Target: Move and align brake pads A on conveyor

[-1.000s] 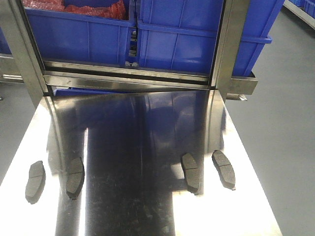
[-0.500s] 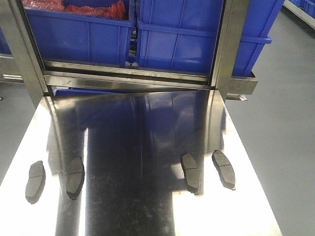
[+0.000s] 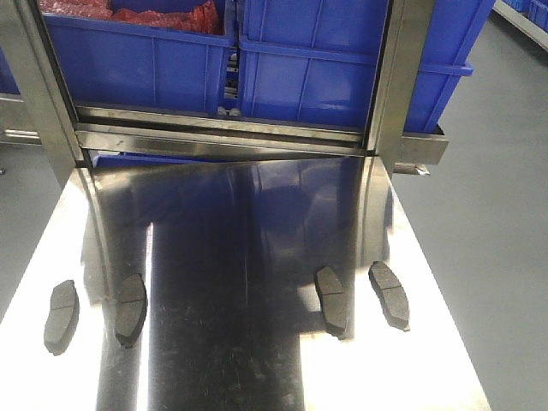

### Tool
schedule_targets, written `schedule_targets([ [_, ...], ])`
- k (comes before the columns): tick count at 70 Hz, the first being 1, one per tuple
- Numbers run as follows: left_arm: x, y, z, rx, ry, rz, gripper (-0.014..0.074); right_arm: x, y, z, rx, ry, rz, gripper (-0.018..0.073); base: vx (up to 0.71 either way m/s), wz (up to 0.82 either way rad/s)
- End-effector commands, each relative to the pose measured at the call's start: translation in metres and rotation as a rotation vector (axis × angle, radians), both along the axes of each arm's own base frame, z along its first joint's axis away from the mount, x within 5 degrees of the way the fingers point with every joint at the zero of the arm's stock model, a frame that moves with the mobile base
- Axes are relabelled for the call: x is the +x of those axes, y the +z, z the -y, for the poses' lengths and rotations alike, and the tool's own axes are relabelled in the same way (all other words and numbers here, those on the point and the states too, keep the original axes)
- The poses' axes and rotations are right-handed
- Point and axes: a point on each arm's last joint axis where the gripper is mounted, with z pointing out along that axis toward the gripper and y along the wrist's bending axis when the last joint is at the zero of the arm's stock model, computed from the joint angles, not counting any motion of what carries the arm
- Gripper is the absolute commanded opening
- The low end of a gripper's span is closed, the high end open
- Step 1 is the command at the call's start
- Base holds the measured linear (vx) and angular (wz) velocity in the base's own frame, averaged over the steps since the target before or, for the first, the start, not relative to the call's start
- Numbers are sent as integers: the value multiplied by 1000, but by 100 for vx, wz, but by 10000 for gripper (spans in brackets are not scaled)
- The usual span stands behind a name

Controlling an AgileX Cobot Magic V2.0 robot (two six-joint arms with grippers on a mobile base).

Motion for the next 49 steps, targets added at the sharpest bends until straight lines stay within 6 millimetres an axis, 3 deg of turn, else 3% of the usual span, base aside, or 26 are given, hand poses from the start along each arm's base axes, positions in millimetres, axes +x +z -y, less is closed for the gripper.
schedule_targets([
  [1,-2,15,1,-8,-6,133,-6,0,0,0,-3,-6,71,-8,0,0],
  [14,-5,40,1,-35,-12,239,-6,0,0,0,-3,-6,71,-8,0,0],
  [24,-5,83,1,-51,-5,192,-6,0,0,0,-3,-6,71,-8,0,0],
  [35,17,123,-2,-24,11,-23,-6,0,0,0,-3,-6,71,-8,0,0],
  [49,43,139,-4,-32,17,-163,-5,0,0,0,-3,-6,71,-8,0,0],
])
